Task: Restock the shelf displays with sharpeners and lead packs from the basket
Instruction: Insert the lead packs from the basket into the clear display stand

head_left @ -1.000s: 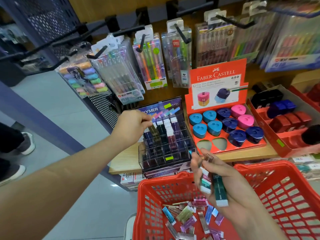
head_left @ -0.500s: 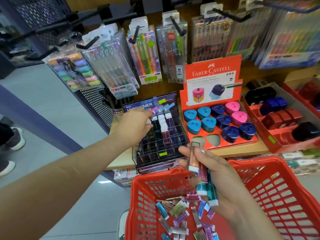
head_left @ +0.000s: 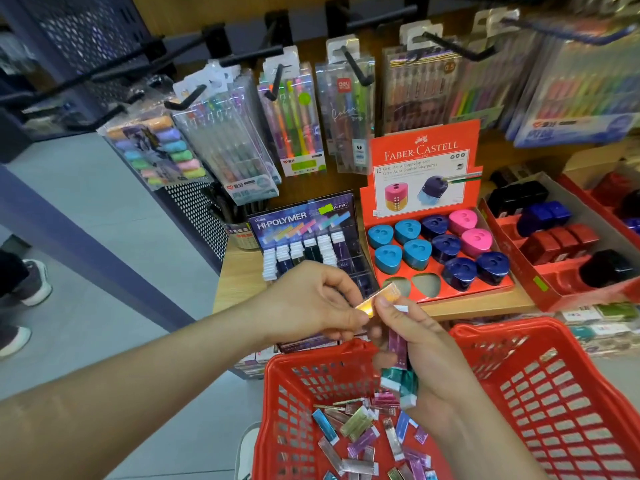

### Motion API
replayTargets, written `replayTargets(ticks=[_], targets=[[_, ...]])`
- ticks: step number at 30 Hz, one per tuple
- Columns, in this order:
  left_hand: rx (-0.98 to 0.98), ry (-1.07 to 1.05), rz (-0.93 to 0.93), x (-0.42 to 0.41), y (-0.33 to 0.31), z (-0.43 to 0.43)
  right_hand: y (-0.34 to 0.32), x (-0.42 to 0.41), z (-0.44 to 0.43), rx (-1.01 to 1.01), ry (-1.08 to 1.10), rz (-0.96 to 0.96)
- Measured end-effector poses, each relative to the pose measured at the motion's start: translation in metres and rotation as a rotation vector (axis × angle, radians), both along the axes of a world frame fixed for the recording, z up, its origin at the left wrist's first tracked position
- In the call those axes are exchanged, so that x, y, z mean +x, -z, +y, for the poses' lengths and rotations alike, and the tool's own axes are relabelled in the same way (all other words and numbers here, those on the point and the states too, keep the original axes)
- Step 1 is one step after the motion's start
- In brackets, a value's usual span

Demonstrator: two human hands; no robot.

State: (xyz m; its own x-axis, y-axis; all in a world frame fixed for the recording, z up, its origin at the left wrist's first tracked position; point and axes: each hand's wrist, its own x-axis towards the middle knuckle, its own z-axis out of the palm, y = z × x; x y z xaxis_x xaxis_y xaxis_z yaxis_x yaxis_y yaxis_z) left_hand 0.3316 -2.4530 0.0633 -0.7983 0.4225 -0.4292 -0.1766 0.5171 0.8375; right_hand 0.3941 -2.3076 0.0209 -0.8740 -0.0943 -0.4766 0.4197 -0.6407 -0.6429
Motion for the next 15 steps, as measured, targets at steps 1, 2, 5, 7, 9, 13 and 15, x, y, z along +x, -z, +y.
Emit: replayTargets(ticks=[1,2,5,7,9,13,15], targets=[[-0.022,0.003,0.028,-0.003,-0.001,-0.005,0.002,-0.001,-0.001,-0.004,0.004,-0.016],[-0.053,0.003,0.068,-0.006,-0.003,-0.011,0.005,-0.001,-0.002,-0.034,0.015,-0.04],[-0.117,-0.114,0.204,-0.023,-0.015,-0.032,0.006,-0.003,-0.001,-0.251,0.082,-0.149],[-0.178,-0.237,0.313,-0.037,-0.025,-0.051,0.007,-0.004,0.001,-0.413,0.147,-0.192],[-0.27,-0.317,0.417,-0.05,-0.03,-0.07,0.008,-0.005,0.003,-0.506,0.183,-0.197],[-0.411,-0.314,0.559,-0.059,-0.024,-0.09,0.007,-0.003,0.002,-0.473,0.162,-0.169],[-0.49,-0.274,0.618,-0.059,-0.018,-0.091,0.008,-0.001,0.001,-0.437,0.131,-0.172]])
